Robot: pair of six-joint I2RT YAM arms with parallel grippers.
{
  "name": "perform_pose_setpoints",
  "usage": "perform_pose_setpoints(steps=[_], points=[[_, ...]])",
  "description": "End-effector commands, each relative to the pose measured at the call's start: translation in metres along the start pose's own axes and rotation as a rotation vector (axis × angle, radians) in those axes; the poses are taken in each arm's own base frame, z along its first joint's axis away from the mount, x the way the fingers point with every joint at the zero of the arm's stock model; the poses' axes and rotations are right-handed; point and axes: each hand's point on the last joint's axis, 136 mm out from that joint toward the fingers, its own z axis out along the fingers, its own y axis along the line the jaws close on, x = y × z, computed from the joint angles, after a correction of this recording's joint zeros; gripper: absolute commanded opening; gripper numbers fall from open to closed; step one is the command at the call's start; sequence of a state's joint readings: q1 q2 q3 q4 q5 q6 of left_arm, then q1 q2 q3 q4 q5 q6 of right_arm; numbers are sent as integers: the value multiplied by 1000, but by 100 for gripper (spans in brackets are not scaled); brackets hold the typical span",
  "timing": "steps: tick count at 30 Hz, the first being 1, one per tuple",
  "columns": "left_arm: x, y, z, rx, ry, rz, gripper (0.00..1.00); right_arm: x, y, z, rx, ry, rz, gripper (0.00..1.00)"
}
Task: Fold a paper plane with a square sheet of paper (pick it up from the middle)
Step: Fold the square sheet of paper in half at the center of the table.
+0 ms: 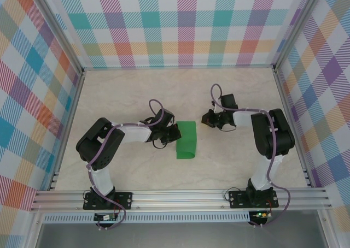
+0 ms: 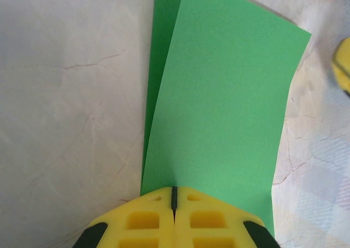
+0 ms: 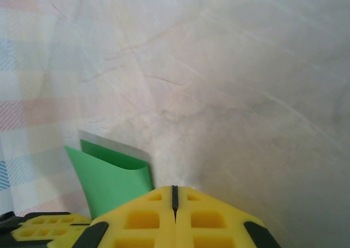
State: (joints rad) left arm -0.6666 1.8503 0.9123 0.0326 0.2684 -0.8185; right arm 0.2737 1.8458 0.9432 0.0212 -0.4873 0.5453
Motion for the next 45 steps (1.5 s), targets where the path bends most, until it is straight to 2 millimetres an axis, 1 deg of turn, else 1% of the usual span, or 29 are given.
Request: perform_pose_setpoints(steps=[1,3,5,8,11,15,16,18,20,22,24,26,28,31,34,40,43,45], points=[[74,145,7,-500,200,-78,0,7,32,1,-49,10,-60,4],[73,144,8,-498,200,-72,0,18,41,14,-61,64,-69,4],[73,145,8,-503,202,-73,0,25,44,26,-59,98,-66,4],[74,146,6,-510,200,-73,0,26,40,38,-42,127,-46,4],[76,149,5,-518,201,-76,0,21,29,42,18,113,-34,3],[78,153,4,-523,203,-81,0,4,3,37,85,68,38,3],[79,153,5,-521,204,-79,0,-2,-4,35,86,58,68,3],[79,152,5,-511,206,-78,0,-14,-11,27,75,35,101,3],[79,151,4,-508,203,-74,0,-22,-10,16,80,10,82,3],[78,150,4,-505,197,-73,0,-28,-1,4,86,-13,45,3],[76,149,5,-498,189,-73,0,-25,13,-6,50,-7,25,3],[75,147,6,-493,184,-70,0,-12,26,-12,5,22,12,4],[73,147,6,-490,179,-64,0,12,36,-13,-17,78,5,4],[72,147,7,-489,177,-58,0,51,44,-9,-34,161,7,4],[72,148,8,-491,174,-52,0,79,54,1,-43,234,1,4],[72,150,9,-492,173,-45,0,108,52,16,-28,307,16,4],[73,150,9,-492,172,-48,0,121,46,18,-11,352,22,4],[73,150,10,-492,171,-49,0,127,41,18,-3,369,24,4]])
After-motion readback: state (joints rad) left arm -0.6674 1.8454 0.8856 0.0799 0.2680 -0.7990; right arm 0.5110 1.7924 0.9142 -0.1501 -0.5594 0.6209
